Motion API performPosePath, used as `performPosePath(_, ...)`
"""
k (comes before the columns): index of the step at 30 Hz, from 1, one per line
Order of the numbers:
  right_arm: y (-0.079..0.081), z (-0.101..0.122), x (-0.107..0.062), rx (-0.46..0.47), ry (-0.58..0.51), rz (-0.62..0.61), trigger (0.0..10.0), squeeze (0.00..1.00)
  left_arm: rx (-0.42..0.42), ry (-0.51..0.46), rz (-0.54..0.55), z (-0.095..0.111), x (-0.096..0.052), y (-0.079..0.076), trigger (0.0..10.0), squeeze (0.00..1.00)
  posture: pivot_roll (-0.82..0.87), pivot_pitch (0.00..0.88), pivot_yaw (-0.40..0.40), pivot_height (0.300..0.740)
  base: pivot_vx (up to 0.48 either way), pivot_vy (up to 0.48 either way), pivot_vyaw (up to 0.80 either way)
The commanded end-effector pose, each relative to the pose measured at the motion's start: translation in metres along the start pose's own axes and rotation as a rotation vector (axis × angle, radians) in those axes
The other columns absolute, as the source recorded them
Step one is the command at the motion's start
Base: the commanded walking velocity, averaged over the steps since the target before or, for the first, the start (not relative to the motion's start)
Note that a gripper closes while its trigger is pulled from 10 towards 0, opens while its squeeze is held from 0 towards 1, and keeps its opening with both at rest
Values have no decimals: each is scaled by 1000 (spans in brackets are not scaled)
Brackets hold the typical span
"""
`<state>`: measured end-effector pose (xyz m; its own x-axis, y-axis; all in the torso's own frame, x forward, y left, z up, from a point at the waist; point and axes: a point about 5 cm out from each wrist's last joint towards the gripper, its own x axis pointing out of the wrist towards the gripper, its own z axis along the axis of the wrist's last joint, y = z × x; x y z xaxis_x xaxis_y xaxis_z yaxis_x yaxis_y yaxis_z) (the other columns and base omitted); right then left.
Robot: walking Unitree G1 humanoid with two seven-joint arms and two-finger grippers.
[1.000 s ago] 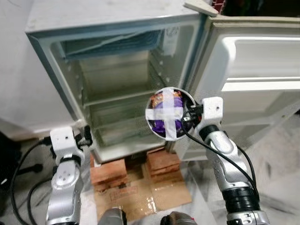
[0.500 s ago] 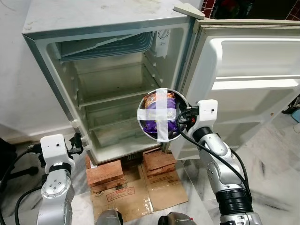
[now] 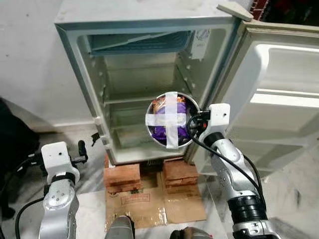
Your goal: Restocking fridge
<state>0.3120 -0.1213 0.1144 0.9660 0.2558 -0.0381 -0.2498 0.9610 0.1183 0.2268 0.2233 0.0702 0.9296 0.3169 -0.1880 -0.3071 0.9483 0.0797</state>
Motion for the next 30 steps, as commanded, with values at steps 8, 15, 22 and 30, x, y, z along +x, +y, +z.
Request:
performPosePath(8,0,1,1,15,1,7,10000,0,-9,-20,-27,4,-1,-4,10000,0,23,82,-38,740,92,0,0)
performPosePath(15,8,-4,0,42,40,70,10000,0,-14,-15,-28,3,-1,-5,10000,0,20,81,-42,740,356,0,0)
performPosePath(22,12,0,0,17,9,103,10000,0,-16,-15,-32,3,-1,-6,10000,0,21,80,-44,740,349,0,399)
performPosePath(30,8,-1,0,19,25,94,10000,0,-21,-10,-34,2,0,-8,10000,0,21,81,-47,740,192,0,141)
